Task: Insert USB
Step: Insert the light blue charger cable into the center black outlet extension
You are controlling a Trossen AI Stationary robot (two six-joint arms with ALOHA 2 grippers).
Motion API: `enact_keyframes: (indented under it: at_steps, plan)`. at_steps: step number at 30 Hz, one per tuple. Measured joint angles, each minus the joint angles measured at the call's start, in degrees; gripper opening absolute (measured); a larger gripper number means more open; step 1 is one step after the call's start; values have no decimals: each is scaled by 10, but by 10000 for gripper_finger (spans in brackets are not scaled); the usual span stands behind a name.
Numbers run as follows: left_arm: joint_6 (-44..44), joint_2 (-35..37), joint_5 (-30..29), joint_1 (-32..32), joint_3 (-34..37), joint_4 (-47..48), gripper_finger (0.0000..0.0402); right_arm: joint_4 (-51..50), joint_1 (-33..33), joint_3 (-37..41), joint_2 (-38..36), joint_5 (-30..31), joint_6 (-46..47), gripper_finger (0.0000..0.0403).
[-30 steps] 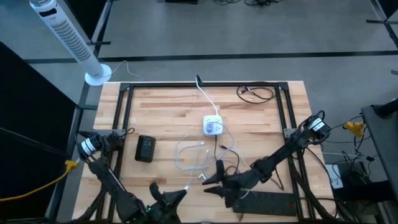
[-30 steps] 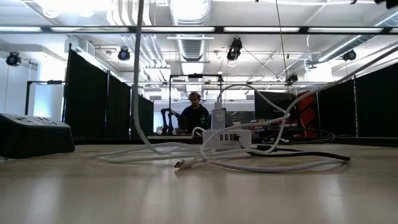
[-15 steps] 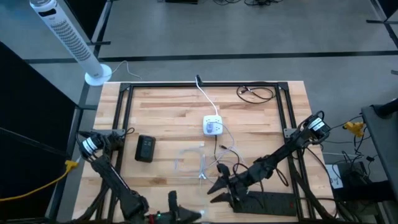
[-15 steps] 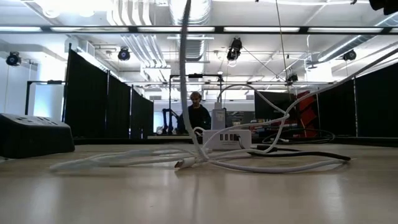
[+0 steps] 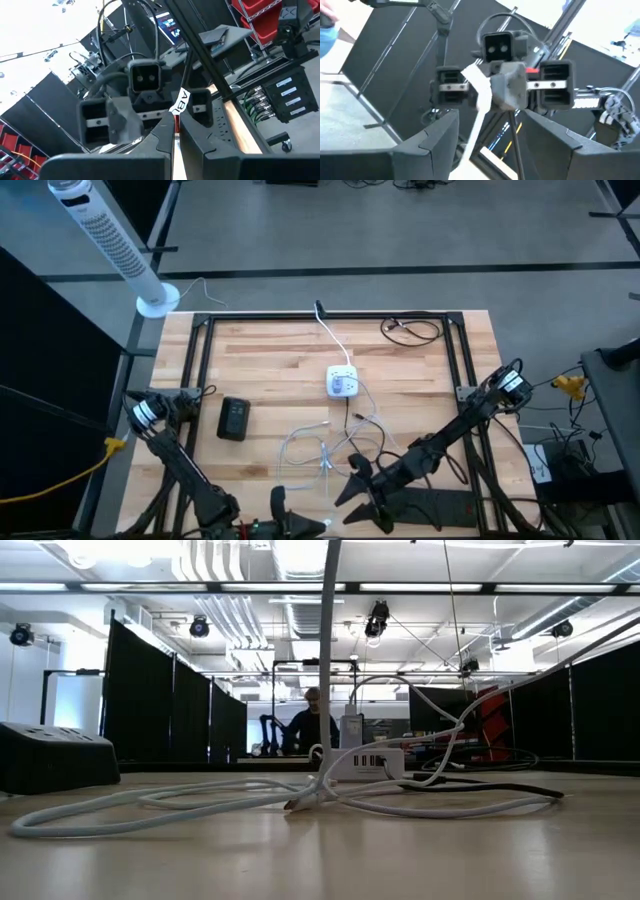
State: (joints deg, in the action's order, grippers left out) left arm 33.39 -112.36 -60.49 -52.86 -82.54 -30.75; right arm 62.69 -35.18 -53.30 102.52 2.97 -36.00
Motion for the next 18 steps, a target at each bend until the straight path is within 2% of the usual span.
enact_keyframes:
  at_steps: [5,11,14,18]
  plan:
    - [15,0,0,2,1,-22,3,-18,1,-26,0,0,-1,186]
    - [76,0,5,6,1,-79,3,-49,-1,-44,0,1,-16,174]
    - [83,0,28,9,1,-85,3,-40,-2,-45,0,1,-20,169]
    - [82,0,31,17,1,-87,3,-39,-5,-45,0,0,-20,158]
